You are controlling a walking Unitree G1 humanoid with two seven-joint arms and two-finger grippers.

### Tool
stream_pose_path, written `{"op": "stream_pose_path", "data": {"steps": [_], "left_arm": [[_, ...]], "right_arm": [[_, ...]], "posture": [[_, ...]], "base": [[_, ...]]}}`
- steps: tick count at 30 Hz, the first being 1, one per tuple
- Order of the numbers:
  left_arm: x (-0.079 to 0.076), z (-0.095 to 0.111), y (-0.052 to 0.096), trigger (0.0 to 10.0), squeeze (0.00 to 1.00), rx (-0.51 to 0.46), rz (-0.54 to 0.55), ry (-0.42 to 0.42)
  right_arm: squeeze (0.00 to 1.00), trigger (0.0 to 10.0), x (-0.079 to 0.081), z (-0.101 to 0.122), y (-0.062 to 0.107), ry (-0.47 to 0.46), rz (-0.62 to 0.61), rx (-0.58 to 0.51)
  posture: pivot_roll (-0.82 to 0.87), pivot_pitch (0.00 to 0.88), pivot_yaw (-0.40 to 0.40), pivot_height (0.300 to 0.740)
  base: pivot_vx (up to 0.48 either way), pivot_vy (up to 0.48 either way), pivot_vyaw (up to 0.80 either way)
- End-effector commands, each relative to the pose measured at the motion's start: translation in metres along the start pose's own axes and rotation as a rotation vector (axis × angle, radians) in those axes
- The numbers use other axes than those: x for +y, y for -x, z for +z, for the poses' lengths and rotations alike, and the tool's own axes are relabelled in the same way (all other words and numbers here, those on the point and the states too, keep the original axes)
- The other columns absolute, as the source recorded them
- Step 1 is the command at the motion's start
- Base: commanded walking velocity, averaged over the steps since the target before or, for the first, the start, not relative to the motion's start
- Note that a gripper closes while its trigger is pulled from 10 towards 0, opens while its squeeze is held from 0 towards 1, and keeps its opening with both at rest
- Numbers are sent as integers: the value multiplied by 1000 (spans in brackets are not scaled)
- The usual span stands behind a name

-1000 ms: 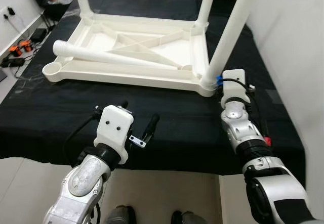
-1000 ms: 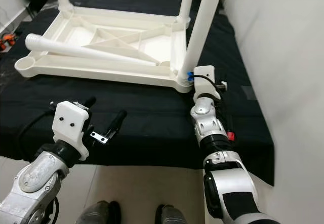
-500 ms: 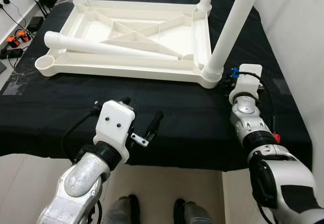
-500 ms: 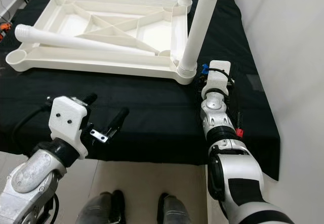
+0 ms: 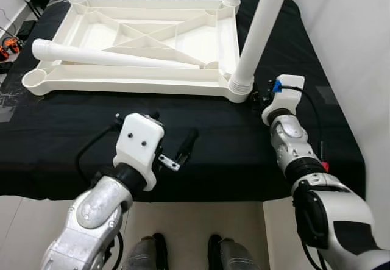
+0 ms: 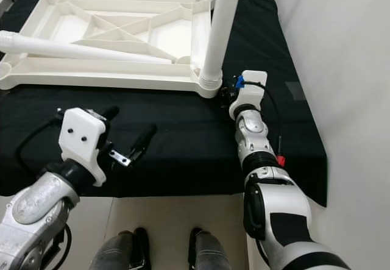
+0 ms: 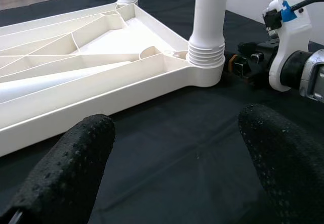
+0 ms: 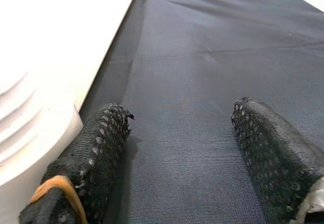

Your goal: Building children table

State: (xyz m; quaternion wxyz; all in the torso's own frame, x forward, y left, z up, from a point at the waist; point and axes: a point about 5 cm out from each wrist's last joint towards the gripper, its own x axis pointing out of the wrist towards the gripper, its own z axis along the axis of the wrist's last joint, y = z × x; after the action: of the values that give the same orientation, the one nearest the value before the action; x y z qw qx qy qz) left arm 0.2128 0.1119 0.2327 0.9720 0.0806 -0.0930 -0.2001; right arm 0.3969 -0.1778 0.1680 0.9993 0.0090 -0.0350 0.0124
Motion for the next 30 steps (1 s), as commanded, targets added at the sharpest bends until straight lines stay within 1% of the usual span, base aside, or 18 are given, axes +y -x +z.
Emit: {"op": "stream_pose_path", "data": {"steps": [1, 2, 4, 5, 6, 8, 11, 12, 14, 15, 17, 20, 21, 22, 23, 26, 30], "left_arm": [[3, -3, -2, 10000, 0, 16, -7, -16], [5, -2, -3, 10000, 0, 12, -8, -25], [6, -2, -5, 10000, 0, 9, -8, -30], [9, -2, -6, 10000, 0, 6, -4, -39], [12, -2, -7, 10000, 0, 3, 1, -51], [17, -1, -9, 10000, 0, -1, 12, -64], [19, -1, -10, 10000, 0, -1, 14, -66], [19, -1, -10, 10000, 0, 0, 14, -65], [13, -8, -7, 10000, 0, 27, 12, -27], [13, -8, -7, 10000, 0, 27, 12, -27], [7, -17, -1, 10000, 0, 64, 6, 2], [-2, -35, 10, 10000, 0, 130, -6, 30], [-4, -40, 14, 10000, 0, 148, -7, 33], [-4, -40, 14, 10000, 0, 148, -7, 33], [-5, -43, 16, 10000, 0, 159, -3, 37], [-3, -42, 18, 10000, 0, 156, 18, 36], [-1, -41, 17, 10000, 0, 151, 24, 32]], "right_arm": [[0, 10000, 20, -32, 11, -3, 90, 103], [0, 10000, 22, -29, 11, 4, 106, 77], [0, 10000, 23, -27, 12, 8, 116, 59], [0, 10000, 22, -25, 12, -6, 109, 39], [0, 10000, 20, -22, 13, 5, 105, 8], [0, 10000, 20, -16, 14, -11, 102, -34], [0, 10000, 22, -14, 15, -20, 110, -52], [0, 10000, 26, -13, 16, -15, 127, -63], [0, 10000, 39, -12, 21, 15, 168, -82], [0, 10000, 39, -12, 21, 15, 168, -82], [0, 10000, 45, -14, 22, 55, 174, -68], [0, 10000, 43, -16, 18, 115, 131, -41], [0, 10000, 39, -16, 14, 117, 93, -22], [0, 10000, 39, -16, 14, 117, 93, -22], [0, 10000, 36, -15, 11, 128, 67, -8], [0, 10000, 31, -7, 3, 117, 0, 11], [0, 10000, 32, -4, 0, 124, -12, 21]], "posture": [[166, 316, -8, 740], [155, 305, -9, 740], [155, 305, -9, 740], [151, 297, -12, 740], [147, 297, -12, 740], [147, 297, -12, 740], [138, 295, -10, 740], [134, 296, -10, 740], [131, 292, -13, 740], [131, 292, -13, 740], [131, 292, -14, 740], [127, 290, -22, 740], [130, 289, -28, 740], [130, 289, -28, 740], [131, 289, -30, 740], [136, 286, -38, 740], [136, 285, -39, 740]], "base": [[0, 0, 0], [0, 0, 0], [0, 0, 0], [0, 0, 0], [0, 0, 0], [0, 0, 0], [0, 0, 0], [0, 0, 0], [0, 0, 0], [0, 0, 0], [0, 0, 0], [0, 0, 0], [0, 0, 0], [0, 0, 0], [0, 0, 0], [0, 0, 0], [0, 0, 0]]}}
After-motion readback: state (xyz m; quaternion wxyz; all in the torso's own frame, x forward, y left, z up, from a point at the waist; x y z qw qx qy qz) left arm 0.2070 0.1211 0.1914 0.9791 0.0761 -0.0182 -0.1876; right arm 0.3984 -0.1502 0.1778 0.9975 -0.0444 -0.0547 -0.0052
